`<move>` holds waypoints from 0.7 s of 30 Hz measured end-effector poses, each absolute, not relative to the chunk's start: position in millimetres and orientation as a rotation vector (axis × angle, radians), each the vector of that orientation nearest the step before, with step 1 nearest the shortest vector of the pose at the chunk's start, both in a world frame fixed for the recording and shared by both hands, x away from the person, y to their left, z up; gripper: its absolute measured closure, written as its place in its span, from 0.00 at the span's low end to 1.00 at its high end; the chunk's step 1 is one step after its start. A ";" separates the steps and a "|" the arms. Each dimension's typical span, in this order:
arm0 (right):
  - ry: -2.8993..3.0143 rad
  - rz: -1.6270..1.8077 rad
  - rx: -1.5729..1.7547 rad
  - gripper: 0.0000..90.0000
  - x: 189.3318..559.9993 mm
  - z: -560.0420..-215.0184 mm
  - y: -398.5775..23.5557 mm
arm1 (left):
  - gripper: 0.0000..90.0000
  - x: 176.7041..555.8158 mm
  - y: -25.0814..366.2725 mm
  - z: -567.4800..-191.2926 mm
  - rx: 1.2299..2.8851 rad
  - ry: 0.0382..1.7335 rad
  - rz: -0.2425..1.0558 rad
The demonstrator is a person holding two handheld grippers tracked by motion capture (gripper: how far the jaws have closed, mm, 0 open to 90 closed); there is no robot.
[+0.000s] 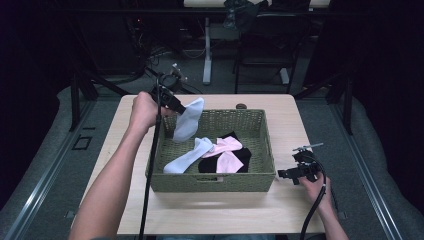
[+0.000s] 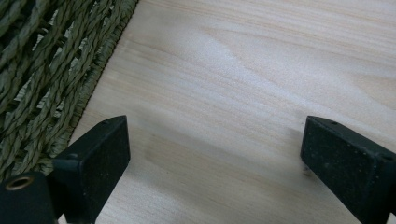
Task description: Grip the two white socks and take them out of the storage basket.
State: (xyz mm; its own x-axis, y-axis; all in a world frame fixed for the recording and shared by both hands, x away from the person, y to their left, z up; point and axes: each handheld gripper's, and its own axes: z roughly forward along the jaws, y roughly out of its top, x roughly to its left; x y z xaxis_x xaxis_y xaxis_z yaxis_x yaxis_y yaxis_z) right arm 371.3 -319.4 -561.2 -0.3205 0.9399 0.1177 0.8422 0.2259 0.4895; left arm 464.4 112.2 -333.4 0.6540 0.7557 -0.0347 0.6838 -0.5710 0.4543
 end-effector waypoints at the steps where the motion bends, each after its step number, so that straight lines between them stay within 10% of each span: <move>1: 2.293 0.707 1.695 0.09 371.2 -561.0 -319.1 | 0.96 465.0 112.6 -331.2 2.440 1.130 0.228; 21: 2.289 0.715 1.691 0.08 370.4 -560.3 -319.8 | 0.96 467.6 127.5 -296.7 2.400 1.178 0.301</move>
